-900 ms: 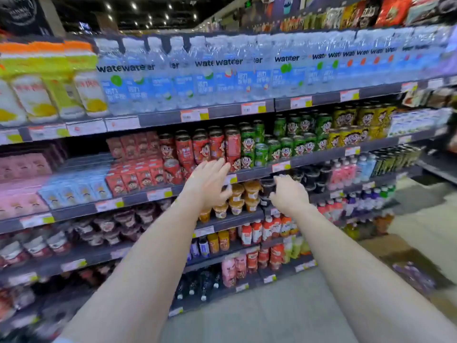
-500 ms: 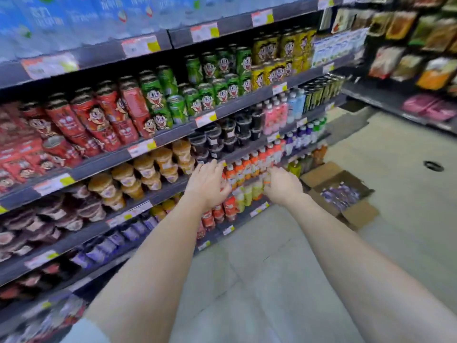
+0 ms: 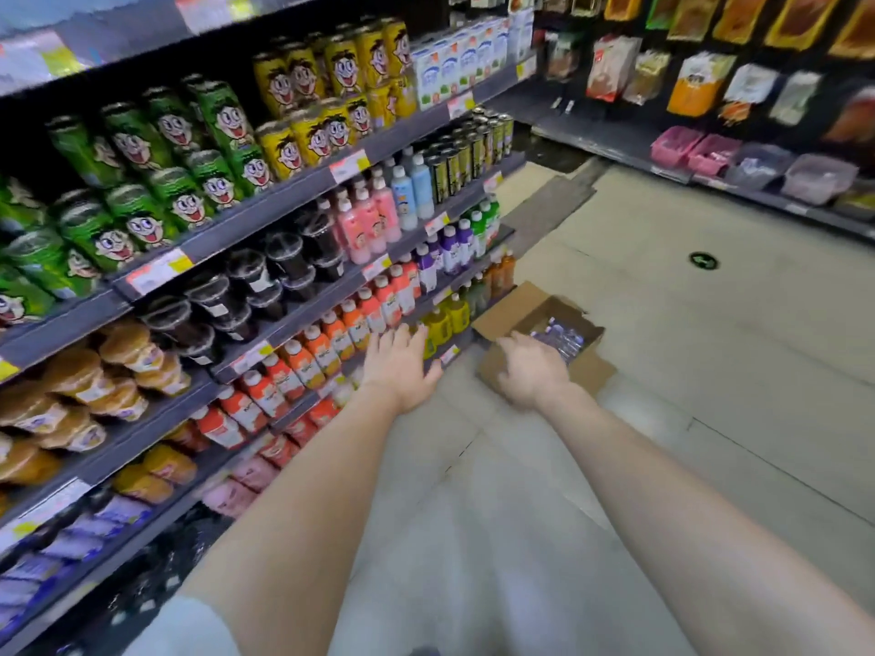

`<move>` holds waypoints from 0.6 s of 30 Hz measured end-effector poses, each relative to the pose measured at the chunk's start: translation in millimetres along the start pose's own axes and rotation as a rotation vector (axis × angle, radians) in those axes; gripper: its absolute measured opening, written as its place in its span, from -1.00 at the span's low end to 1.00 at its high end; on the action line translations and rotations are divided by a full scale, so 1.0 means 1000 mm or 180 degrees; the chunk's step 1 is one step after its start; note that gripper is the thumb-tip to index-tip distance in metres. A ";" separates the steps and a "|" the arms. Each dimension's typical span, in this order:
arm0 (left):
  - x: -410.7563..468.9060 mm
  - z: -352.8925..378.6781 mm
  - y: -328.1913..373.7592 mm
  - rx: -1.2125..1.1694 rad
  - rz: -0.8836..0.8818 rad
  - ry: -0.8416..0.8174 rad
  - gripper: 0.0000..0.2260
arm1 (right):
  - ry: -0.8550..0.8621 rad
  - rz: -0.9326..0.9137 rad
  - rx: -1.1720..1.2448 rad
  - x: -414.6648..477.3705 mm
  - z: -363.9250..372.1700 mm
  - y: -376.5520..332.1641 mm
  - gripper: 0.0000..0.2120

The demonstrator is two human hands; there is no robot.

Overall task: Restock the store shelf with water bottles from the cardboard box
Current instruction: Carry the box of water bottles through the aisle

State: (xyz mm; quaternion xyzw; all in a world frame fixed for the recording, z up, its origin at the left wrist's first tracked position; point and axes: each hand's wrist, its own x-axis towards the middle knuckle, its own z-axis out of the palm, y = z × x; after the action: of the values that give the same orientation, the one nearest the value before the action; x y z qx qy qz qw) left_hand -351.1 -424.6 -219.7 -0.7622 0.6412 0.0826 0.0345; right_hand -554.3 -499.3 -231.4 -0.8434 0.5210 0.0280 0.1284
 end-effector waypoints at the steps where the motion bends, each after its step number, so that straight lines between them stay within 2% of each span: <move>1: 0.016 0.005 0.012 -0.0025 0.0026 -0.0009 -0.37 | 0.0007 0.0070 0.0011 0.006 0.000 0.018 -0.53; 8: 0.143 0.036 0.077 0.0007 -0.0058 -0.0167 -0.34 | 0.0017 0.0310 -0.0031 0.073 0.000 0.141 -0.57; 14: 0.282 0.081 0.124 -0.0168 -0.0289 -0.0470 -0.38 | -0.0456 0.0408 -0.0192 0.186 -0.006 0.250 -0.43; 18: 0.352 0.092 0.154 -0.0308 -0.0444 -0.0886 -0.41 | -0.0829 0.0376 -0.0201 0.260 -0.019 0.293 -0.49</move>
State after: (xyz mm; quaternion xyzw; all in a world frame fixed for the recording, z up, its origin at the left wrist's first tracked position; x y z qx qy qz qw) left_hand -452.1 -779.0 -361.7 -0.7868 0.5710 0.2156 0.0919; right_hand -697.4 -854.5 -315.2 -0.8041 0.5475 0.1610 0.1664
